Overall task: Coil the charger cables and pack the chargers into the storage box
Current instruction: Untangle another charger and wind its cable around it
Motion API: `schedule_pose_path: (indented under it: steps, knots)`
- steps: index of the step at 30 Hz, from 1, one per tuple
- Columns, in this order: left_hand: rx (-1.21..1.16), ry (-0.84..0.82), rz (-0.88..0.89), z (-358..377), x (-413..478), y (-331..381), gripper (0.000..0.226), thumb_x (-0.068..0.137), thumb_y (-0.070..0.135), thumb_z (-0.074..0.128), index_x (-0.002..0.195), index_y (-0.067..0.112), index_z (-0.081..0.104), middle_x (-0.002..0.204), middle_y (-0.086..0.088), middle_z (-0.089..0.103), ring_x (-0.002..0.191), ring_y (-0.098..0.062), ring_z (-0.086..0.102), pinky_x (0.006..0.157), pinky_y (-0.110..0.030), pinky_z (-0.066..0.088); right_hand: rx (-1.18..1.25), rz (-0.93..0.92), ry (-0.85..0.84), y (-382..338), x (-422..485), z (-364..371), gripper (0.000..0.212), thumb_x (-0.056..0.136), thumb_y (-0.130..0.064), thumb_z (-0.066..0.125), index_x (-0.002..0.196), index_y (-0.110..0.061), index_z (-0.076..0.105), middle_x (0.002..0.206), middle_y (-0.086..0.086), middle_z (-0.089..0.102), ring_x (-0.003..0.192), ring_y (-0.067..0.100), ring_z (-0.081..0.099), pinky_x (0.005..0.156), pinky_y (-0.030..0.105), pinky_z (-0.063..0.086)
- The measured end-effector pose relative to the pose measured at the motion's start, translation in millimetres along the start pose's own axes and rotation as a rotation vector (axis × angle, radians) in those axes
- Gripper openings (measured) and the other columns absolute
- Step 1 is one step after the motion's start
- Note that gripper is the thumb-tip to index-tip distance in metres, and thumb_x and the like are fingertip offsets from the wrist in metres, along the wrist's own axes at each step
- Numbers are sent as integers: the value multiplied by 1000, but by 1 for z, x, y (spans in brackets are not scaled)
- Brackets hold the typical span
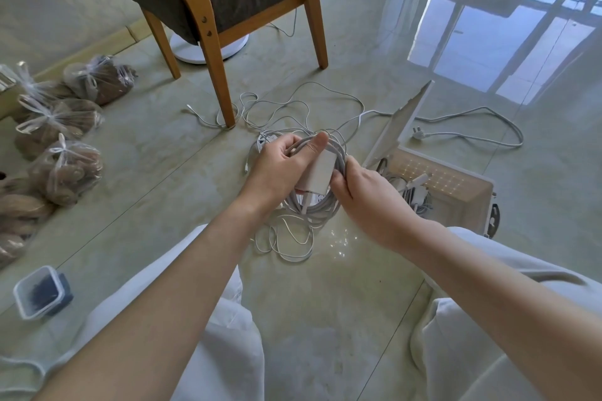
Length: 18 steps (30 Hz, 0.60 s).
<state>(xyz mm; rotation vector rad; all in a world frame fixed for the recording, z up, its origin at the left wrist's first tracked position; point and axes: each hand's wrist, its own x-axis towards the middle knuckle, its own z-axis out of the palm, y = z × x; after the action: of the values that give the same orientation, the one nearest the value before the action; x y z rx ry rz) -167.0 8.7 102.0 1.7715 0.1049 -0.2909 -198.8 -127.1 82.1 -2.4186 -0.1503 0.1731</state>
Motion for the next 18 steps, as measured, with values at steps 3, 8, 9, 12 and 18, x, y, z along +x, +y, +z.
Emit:
schedule_pose_path:
  steps: [3, 8, 9, 12, 18]
  knots:
    - [-39, 44, -18, 2, 2, -5, 36, 85, 47, 64, 80, 12, 55, 78, -12, 60, 71, -21, 56, 60, -30, 45, -9, -56, 11, 1, -2, 3, 21, 99, -22, 29, 82, -10, 27, 71, 11, 44, 69, 40, 49, 66, 48, 45]
    - [-168, 11, -108, 5, 3, -6, 31, 91, 40, 56, 95, 10, 58, 85, -13, 60, 76, -25, 57, 67, -35, 46, 72, -32, 9, -3, -4, 1, 25, 100, -30, 22, 89, -15, 38, 79, 8, 50, 74, 30, 51, 70, 41, 44]
    - [-201, 10, -120, 6, 2, -5, 31, 94, 39, 53, 98, 9, 60, 88, -13, 62, 77, -25, 59, 72, -37, 47, 87, -27, 11, -3, -2, 0, 27, 100, -32, 22, 82, -18, 37, 77, 7, 49, 75, 29, 49, 71, 40, 41]
    - [-241, 58, -104, 11, 3, -7, 32, 102, 32, 37, 99, 11, 60, 87, -8, 65, 74, -19, 61, 68, -29, 51, 126, 22, 42, -2, 3, 1, 35, 101, -32, 24, 67, -22, 28, 65, -2, 40, 73, 27, 41, 70, 38, 35]
    - [-44, 224, 122, 19, 3, -16, 29, 103, 17, 28, 111, 21, 56, 106, -11, 65, 92, -25, 62, 78, -32, 54, 236, 110, 133, 1, 9, 6, 35, 102, -29, 24, 74, -16, 43, 77, 2, 52, 82, 24, 47, 72, 35, 34]
